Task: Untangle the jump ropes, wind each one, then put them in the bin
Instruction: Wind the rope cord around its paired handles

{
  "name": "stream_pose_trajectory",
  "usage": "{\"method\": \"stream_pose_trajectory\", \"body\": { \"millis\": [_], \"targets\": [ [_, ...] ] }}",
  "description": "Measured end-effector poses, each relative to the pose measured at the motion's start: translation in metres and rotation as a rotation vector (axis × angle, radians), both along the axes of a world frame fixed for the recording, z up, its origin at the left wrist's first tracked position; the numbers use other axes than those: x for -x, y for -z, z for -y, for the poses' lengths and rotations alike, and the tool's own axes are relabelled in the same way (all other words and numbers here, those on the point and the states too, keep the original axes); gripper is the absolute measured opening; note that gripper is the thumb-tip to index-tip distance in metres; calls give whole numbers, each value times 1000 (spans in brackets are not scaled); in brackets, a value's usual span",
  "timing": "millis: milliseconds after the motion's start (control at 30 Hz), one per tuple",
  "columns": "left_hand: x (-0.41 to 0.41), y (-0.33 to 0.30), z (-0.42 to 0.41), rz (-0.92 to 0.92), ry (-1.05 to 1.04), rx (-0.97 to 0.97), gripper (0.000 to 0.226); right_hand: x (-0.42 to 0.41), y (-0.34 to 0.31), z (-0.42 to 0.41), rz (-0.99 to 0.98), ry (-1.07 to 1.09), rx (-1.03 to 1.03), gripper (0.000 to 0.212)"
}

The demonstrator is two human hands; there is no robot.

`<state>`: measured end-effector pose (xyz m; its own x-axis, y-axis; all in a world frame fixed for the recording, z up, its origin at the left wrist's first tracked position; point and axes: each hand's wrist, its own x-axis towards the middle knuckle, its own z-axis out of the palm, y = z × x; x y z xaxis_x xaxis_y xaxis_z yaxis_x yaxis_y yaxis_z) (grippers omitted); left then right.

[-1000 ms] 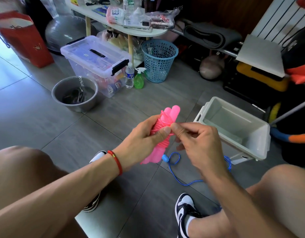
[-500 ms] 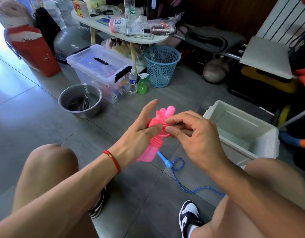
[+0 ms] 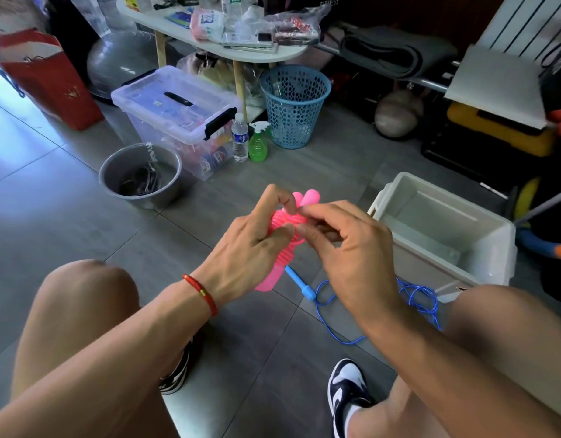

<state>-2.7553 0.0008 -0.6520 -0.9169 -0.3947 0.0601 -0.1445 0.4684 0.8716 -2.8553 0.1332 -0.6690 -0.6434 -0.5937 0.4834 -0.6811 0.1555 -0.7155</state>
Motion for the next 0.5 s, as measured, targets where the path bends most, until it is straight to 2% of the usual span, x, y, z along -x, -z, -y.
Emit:
{"method": "stream_pose_trajectory", "body": {
  "millis": [67, 200, 300, 500],
  "targets": [
    [1, 1, 1, -20, -25, 15, 23, -3, 6, 2, -160, 26, 7, 20],
    [1, 3, 2, -52, -85, 1, 25, -5, 20, 9, -360, 73, 2, 21],
    [0, 2, 3, -76, -78, 51, 26, -7, 20, 10, -400, 121, -8, 8],
    [-5, -2, 6, -100, -19, 187, 29, -19, 16, 15, -345, 174, -54, 11]
  ]
}}
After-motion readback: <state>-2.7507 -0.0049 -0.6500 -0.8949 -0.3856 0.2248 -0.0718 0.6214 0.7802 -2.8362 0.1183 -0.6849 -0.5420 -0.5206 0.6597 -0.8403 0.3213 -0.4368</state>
